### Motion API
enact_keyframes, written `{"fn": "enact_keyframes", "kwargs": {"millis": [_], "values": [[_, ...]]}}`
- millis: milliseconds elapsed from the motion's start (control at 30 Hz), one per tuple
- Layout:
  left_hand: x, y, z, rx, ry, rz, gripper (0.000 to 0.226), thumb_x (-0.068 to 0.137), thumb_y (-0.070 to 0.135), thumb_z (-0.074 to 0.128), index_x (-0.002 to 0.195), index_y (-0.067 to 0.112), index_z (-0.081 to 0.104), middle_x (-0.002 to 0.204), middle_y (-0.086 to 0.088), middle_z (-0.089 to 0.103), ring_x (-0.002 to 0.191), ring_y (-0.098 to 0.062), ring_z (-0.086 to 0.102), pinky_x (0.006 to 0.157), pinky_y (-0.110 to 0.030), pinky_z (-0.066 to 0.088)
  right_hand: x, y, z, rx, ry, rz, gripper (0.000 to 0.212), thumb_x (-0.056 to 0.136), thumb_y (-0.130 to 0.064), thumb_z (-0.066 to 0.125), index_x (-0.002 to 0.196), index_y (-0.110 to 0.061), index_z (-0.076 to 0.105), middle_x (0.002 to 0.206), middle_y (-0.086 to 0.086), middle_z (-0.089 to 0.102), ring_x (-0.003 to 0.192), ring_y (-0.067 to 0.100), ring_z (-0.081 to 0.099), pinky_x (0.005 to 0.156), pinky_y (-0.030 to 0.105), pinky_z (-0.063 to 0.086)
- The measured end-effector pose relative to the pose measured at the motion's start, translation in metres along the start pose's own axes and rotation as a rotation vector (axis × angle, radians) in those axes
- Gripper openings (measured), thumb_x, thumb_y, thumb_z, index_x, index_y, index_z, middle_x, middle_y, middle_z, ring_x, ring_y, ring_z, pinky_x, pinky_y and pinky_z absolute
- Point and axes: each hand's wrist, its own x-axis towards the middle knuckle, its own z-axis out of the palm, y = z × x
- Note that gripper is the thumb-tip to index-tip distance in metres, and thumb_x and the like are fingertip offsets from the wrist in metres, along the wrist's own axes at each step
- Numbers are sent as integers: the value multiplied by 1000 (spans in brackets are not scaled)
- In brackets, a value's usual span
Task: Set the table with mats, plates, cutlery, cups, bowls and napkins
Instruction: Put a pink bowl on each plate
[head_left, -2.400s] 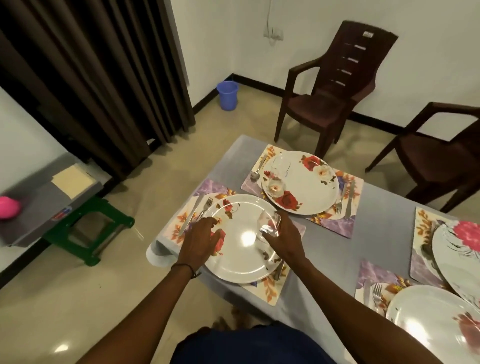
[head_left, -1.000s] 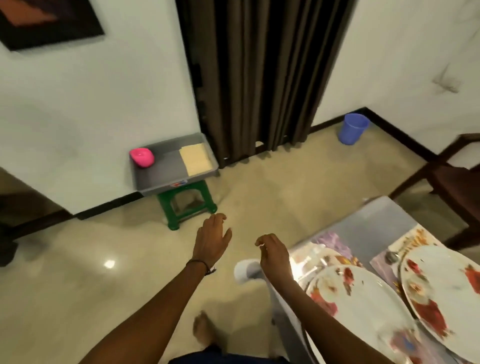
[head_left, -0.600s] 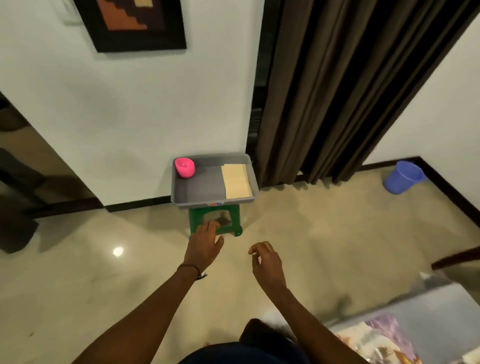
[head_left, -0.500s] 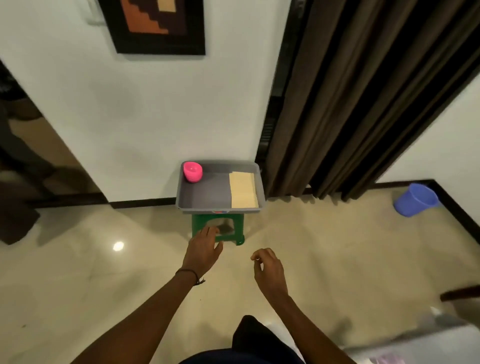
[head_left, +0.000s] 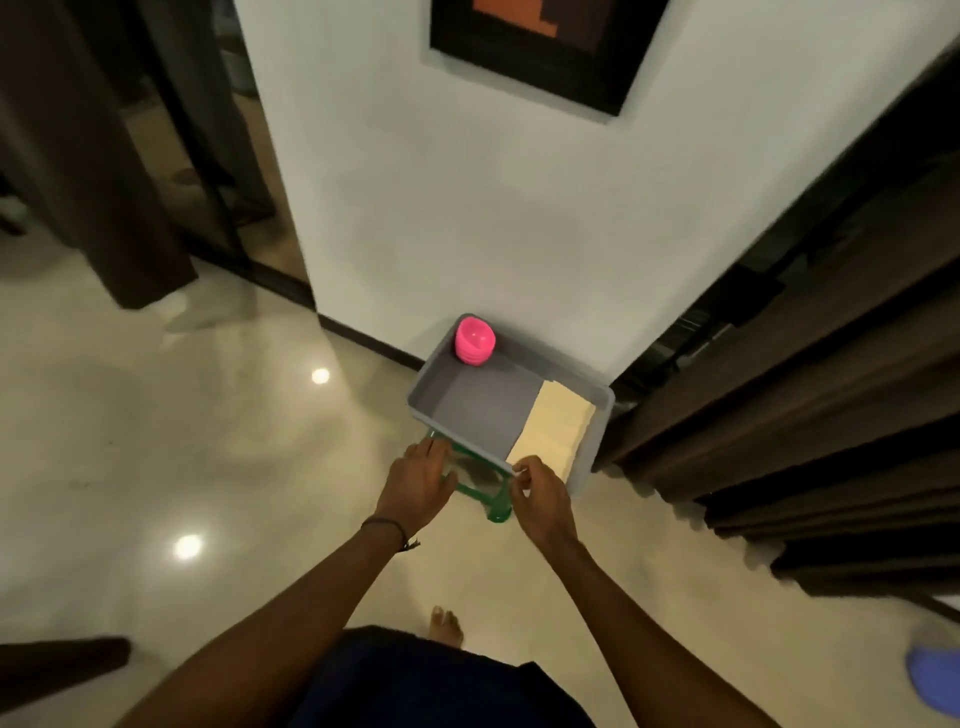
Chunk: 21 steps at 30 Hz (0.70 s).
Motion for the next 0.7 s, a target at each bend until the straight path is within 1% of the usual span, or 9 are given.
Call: {"fn": "enact_keyframes", "kwargs": {"millis": [67,133,233,300,400,500,600,700], "values": [[-3,-1,7,-27,15,-44,32,88,26,62,117,14,57,108,-3,61,89,-24,59,67,-35,49,27,0,-7,-17,-84,28,18,92,-24,63,108,-20,55,104,2,65,98,21,62,84,40,53],[0,-7,13,-26,37,-92,29,89,29,60,116,17,58,108,-1,62,89,-23,59,65,-34,48,54,-4,-12,-33,-148,52,28,90,-25,66,113,-16,54,108,6,65,101,24,61,85,37,51],[14,-23,22,-38,53,-179,26,89,29,60,113,18,59,107,0,61,88,-23,58,64,-32,45,92,-7,-12,-66,-200,76,34,87,-24,69,115,-16,51,111,8,64,104,26,61,84,33,47],[25,-34,33,-46,60,-224,24,88,27,61,110,17,60,104,-1,61,85,-23,58,62,-30,43,116,-6,-7,-90,-245,88,38,86,-25,71,116,-16,49,112,9,63,105,27,60,83,33,47],[46,-42,50,-65,64,-252,26,87,26,62,110,15,58,102,-2,59,84,-25,57,62,-33,46,153,-2,-4,-120,-304,57,44,86,-26,73,120,-15,47,113,12,61,105,29,59,79,33,46],[68,-51,67,-88,101,-283,28,85,25,65,110,15,57,101,-2,59,82,-22,56,64,-32,47,192,5,9,-111,-331,41,48,85,-27,75,122,-14,47,112,14,61,108,31,59,78,30,41],[94,-63,87,-136,143,-310,30,87,24,64,115,17,55,103,-1,58,83,-21,55,67,-32,49,240,14,31,-96,-352,46,52,84,-28,76,126,-17,45,110,10,59,111,32,58,82,33,44],[130,-84,127,-187,184,-323,27,87,21,62,113,16,54,103,-3,58,84,-23,57,68,-34,51,299,27,65,-100,-306,17,61,85,-29,76,134,-16,42,112,14,62,110,36,61,81,31,44]]}}
